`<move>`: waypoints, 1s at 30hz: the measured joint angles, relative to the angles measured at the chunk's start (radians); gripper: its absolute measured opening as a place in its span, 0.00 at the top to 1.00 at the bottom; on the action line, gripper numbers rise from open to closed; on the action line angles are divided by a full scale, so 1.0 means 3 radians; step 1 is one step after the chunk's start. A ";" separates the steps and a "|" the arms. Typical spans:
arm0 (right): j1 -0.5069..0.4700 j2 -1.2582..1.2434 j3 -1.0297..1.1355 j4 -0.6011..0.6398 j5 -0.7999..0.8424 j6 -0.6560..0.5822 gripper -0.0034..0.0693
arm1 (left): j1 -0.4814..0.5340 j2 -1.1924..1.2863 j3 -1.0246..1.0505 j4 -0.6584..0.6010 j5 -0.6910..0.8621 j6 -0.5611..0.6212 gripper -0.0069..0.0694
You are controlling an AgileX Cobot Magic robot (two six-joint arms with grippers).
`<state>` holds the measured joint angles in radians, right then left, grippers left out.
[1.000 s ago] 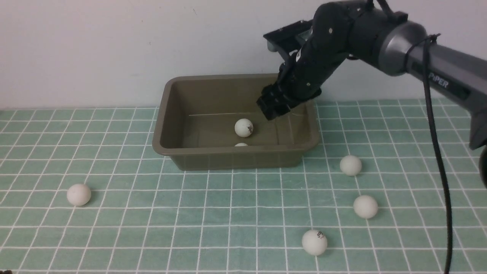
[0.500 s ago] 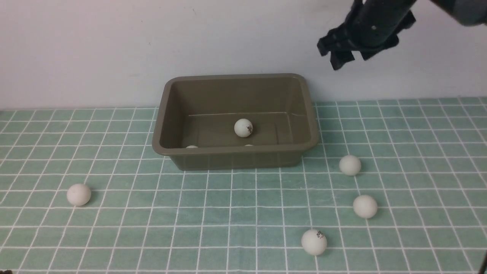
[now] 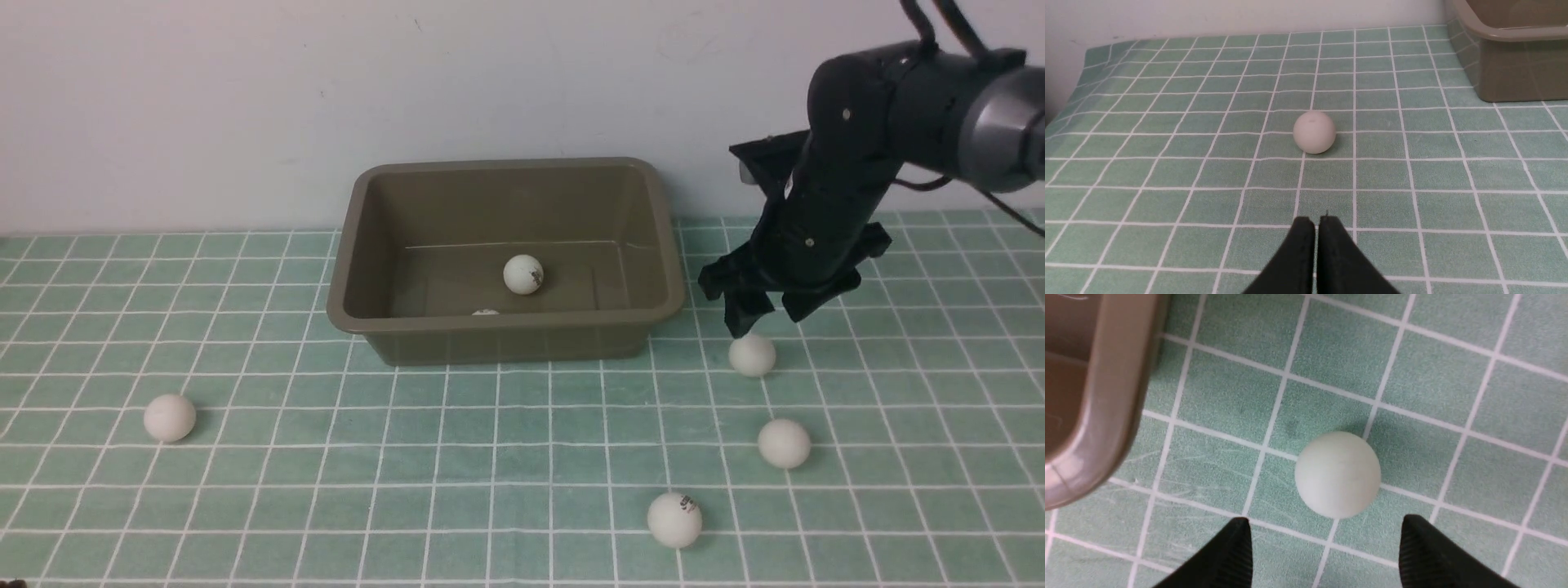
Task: Put the table tennis balls in the box on the green coffee tablecloth.
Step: 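Reach for and grasp a ping pong ball on the table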
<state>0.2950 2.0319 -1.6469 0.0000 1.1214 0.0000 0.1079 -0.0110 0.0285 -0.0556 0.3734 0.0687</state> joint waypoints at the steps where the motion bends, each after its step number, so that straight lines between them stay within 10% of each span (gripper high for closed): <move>1: 0.0000 0.0000 0.0029 0.0000 -0.0040 -0.0039 0.35 | 0.0000 0.0000 0.0000 0.0000 0.0000 0.0000 0.91; 30: 0.0000 0.0399 0.0133 -0.0088 -0.0522 -0.0251 0.35 | 0.0000 0.0000 0.0000 0.0000 0.0000 0.0000 0.91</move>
<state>0.2950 2.1517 -1.6070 -0.0265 0.9647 -0.0752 0.1079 -0.0110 0.0285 -0.0556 0.3734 0.0687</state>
